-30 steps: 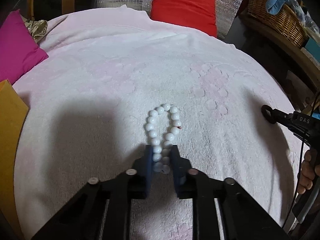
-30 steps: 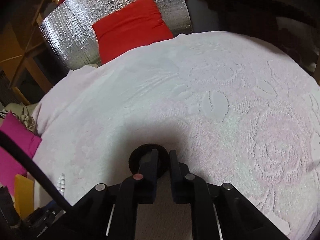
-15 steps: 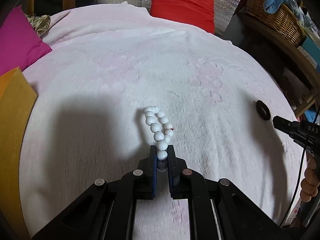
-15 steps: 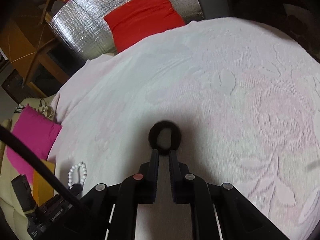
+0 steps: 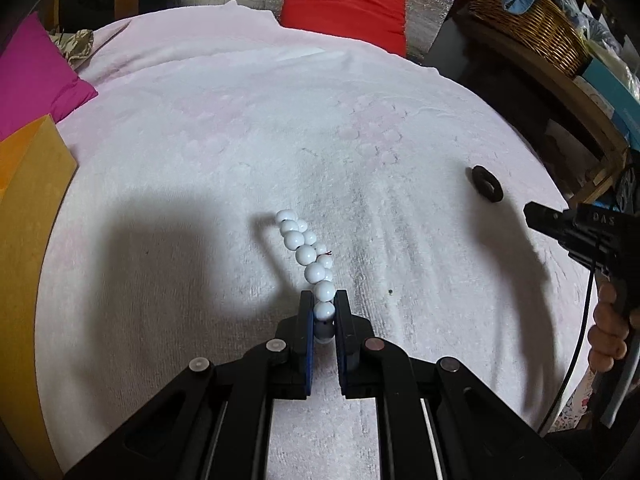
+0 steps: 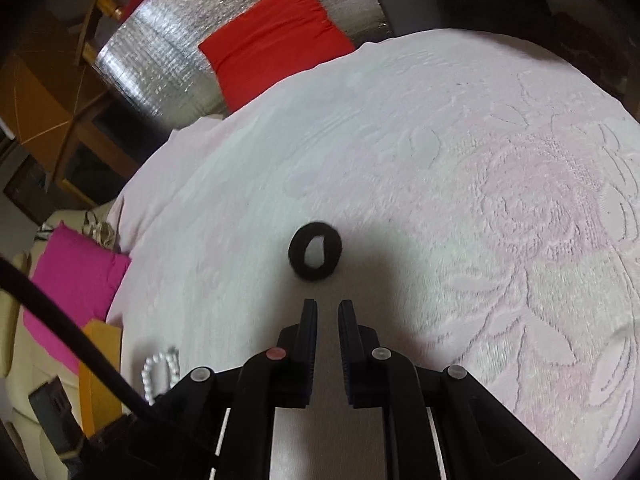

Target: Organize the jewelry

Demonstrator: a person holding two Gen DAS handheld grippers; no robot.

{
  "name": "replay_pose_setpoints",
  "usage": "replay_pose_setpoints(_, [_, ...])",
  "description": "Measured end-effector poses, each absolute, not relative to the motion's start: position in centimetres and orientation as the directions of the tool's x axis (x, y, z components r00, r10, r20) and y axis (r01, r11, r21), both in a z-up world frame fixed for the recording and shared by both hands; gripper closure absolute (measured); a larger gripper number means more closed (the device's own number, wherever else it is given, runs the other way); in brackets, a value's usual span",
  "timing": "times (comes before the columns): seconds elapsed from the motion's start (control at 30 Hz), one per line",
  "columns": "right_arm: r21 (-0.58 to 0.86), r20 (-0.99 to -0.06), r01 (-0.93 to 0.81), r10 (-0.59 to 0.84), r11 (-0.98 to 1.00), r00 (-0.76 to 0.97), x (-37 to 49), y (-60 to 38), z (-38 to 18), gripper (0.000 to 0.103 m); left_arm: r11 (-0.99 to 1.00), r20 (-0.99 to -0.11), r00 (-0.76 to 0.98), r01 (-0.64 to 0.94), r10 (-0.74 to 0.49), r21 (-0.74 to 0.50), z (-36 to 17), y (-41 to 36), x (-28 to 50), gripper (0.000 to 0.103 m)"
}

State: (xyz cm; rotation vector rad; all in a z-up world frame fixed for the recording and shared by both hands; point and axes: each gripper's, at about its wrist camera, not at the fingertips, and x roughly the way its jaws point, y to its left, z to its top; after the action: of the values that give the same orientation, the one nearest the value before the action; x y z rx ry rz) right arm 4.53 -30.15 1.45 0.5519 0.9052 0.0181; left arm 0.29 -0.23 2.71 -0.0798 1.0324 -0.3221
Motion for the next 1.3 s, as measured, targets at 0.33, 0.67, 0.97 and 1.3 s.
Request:
replay_pose_setpoints(0.33, [0.303, -0.774, 0.23, 0.098, 0.925, 0.625, 9.5, -30.1, 0.4, 0.083, 0.94, -0.835, 0.435, 0.21, -0.337, -0.27, 2.1, 0.2, 1.9, 0.093])
replay_pose_setpoints(0.67, [0.214, -0.763, 0.167, 0.058, 0.963, 0.643, 10.5, -27.6, 0.2, 0.081, 0.924, -0.828, 0.412, 0.211, -0.379, -0.318, 1.9, 0.9, 2.3, 0.093])
replay_pose_setpoints(0.97, [0.24, -0.768, 0.139, 0.1, 0.961, 0.633, 9.1, -27.1, 0.8, 0.091, 0.923, -0.828, 0.411, 0.208, -0.382, -0.322, 2.0, 1.1, 2.2, 0.093])
replay_pose_setpoints(1.3, [0.376, -0.785, 0.098, 0.261, 0.921, 0.561, 4.7, -25.6, 1.3, 0.09, 0.92, -0.825, 0.411, 0.222, -0.389, -0.323, 2.3, 0.3, 2.0, 0.073])
